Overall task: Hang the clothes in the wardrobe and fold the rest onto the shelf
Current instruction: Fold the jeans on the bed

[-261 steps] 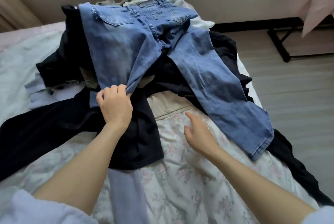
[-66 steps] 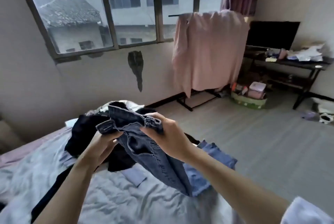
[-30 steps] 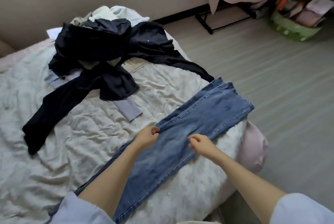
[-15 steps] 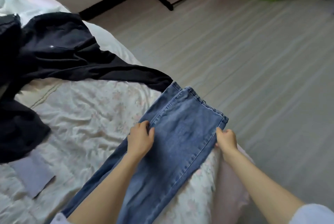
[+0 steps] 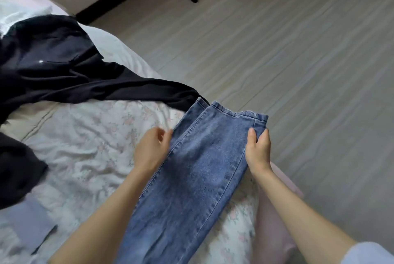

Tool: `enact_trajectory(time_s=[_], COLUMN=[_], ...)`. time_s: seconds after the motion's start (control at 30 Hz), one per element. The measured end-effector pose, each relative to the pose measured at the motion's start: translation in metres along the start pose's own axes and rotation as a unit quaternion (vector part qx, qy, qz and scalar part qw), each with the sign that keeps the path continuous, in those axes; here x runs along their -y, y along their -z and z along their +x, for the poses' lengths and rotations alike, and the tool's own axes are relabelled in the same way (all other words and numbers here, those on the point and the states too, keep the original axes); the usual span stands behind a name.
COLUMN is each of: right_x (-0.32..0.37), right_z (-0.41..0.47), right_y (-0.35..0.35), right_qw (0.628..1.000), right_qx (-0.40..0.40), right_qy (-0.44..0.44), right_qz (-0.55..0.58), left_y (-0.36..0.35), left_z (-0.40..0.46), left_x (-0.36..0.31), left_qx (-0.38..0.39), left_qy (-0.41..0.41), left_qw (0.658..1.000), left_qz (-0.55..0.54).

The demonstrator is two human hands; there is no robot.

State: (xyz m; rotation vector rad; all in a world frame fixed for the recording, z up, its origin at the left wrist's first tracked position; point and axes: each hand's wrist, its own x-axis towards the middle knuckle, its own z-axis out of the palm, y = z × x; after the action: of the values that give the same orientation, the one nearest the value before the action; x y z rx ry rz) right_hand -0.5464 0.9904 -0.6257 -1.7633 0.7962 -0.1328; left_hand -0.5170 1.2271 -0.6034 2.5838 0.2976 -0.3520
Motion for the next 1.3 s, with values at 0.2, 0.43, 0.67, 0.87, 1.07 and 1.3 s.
enact_trajectory(time_s=[0.2,0.43,0.67,0.87,1.07,1.3], right_x=[-0.03,-0.03,-0.008,-0.025,-0.033,-0.037], right_z=[0.015,0.014,0.01,0.008,-0.023,-0.037], right_y=[-0.003,-0.001,-0.015,-0.025,-0.025,-0.005], right_qw=[0.98,0.989,0.988,0.976,0.964,0.965], right_qx=[0.015,0.004,-0.008,0.056,0.091,0.021], right_qy=[-0.198,-0.147,-0.102,-0.209,-0.249,-0.239], right_qz=[-0.007,0.017,0.113,0.024,-0.021,-0.105], left_y=[-0.037,-0.035,-0.012,-0.019,-0.021,0.003], left_z=[-0.028,-0.028,-0.029,-0.019,-0.051,-0.08], left_x=[0.014,0.017,0.03,0.031,0.066,0.114], left_qx=[0.017,0.056,-0.098,0.03,0.023,0.074], left_qy=[0.038,0.012,0.005,-0.012,0.071,0.029], left_qw=[0.996,0.998,0.995,0.999,0.997,0.994], left_qz=[0.084,0.035,-0.011,-0.041,-0.022,0.071])
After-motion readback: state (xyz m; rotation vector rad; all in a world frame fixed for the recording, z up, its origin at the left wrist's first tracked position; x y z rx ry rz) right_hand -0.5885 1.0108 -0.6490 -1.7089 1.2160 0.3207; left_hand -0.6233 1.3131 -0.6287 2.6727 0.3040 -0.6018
